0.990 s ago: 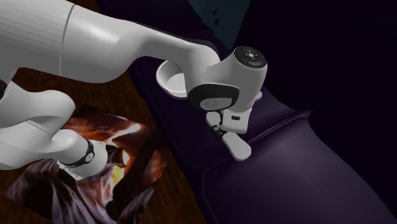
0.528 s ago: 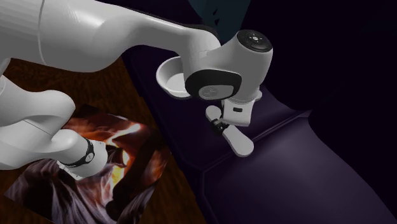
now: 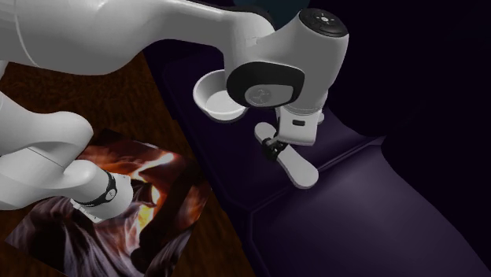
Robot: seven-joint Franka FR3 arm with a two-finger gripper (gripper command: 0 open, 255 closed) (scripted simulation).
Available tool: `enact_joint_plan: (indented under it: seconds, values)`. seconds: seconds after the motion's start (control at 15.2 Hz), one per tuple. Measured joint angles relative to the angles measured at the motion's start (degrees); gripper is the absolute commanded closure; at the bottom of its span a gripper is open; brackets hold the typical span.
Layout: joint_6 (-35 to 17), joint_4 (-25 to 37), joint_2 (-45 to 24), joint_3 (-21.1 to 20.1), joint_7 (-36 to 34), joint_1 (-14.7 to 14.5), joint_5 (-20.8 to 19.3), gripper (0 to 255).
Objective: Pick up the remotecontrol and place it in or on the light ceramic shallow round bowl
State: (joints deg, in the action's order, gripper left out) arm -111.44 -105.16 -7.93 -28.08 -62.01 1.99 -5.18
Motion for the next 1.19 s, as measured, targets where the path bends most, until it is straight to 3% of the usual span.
enact_joint_plan:
  seconds: [0.4,1.19]
  values:
    - [3.6,2.7,1.0,-0.3,-0.1,-0.2,0.6,255]
    - [2.4,-8.5,12.5,-6.3,-9.8,-6.0,6.9,255]
